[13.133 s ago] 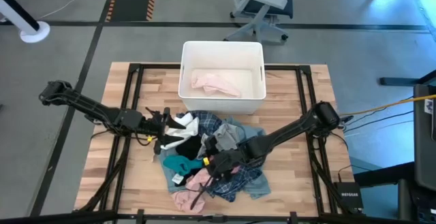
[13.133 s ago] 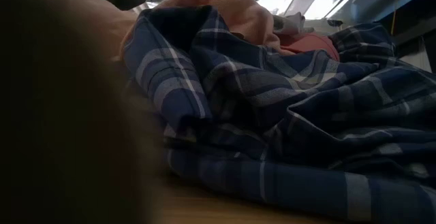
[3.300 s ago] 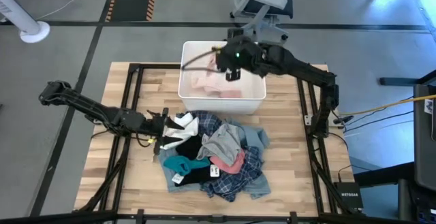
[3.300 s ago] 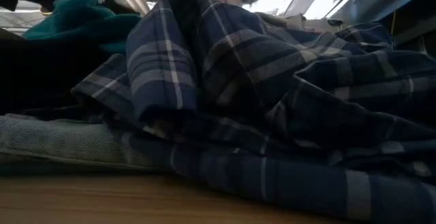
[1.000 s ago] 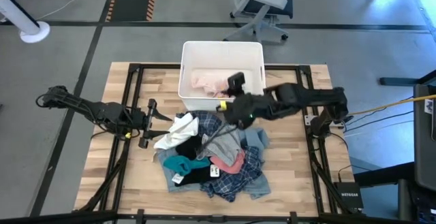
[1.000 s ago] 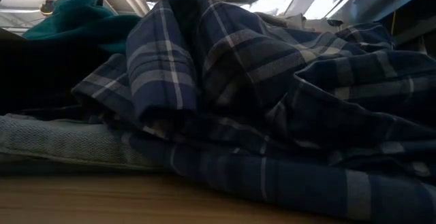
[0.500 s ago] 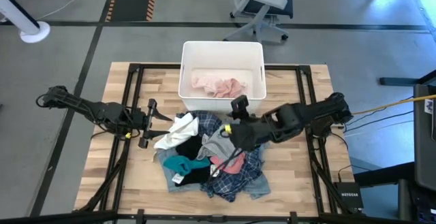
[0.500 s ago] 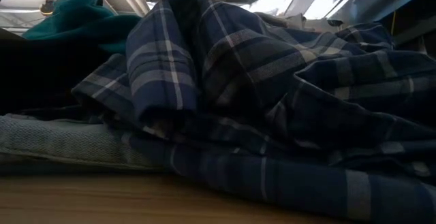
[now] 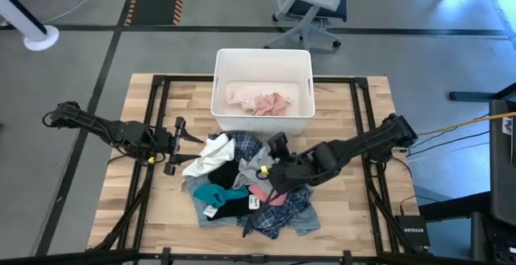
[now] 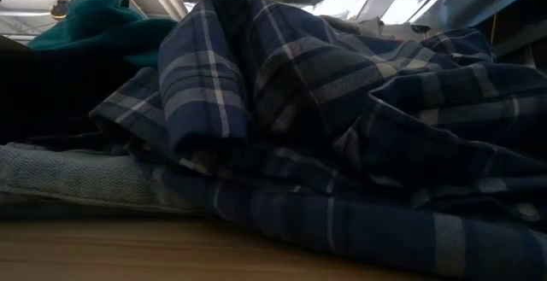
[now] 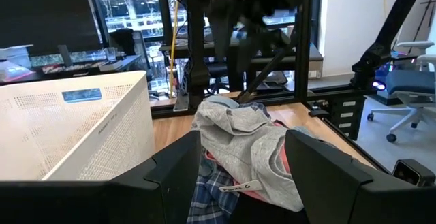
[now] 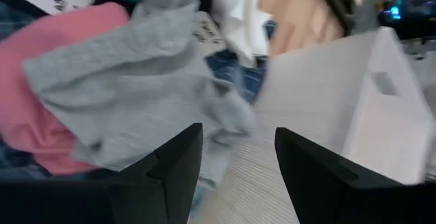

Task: Sort clothes
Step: Put the gray boxer into the white laundry bin

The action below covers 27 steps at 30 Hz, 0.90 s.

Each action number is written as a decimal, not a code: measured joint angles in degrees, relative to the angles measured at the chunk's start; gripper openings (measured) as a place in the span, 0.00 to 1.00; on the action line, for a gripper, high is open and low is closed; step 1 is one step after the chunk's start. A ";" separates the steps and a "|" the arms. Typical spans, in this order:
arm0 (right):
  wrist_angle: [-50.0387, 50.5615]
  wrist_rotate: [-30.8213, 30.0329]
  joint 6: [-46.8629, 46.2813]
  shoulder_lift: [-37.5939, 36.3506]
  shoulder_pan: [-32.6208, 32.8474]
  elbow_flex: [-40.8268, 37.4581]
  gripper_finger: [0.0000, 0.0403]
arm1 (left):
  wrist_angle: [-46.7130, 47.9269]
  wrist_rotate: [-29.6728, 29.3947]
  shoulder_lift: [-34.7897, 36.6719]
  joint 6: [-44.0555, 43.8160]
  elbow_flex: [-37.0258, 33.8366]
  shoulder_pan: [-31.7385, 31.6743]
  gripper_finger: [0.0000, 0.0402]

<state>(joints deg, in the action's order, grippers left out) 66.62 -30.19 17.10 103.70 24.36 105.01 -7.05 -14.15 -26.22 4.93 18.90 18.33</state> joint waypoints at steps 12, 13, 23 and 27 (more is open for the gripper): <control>-10.93 8.55 -0.12 0.42 0.02 -6.97 0.57 | 0.26 -0.01 -0.02 -0.13 0.00 0.00 0.52; -11.19 8.71 -0.22 0.49 0.02 -7.30 0.60 | 0.44 -0.01 -0.02 -0.22 0.00 0.00 0.52; -6.11 6.66 -4.08 0.90 -0.81 -7.43 0.71 | 0.49 0.00 -0.04 -0.15 0.00 0.00 0.52; -4.90 5.54 -4.81 0.94 -0.79 -9.75 0.70 | 0.55 -0.01 -0.07 -0.20 0.00 0.00 0.52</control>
<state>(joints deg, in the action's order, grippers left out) 61.73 -24.64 12.29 104.64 23.57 95.26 -6.50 -14.17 -26.28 4.73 18.90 18.33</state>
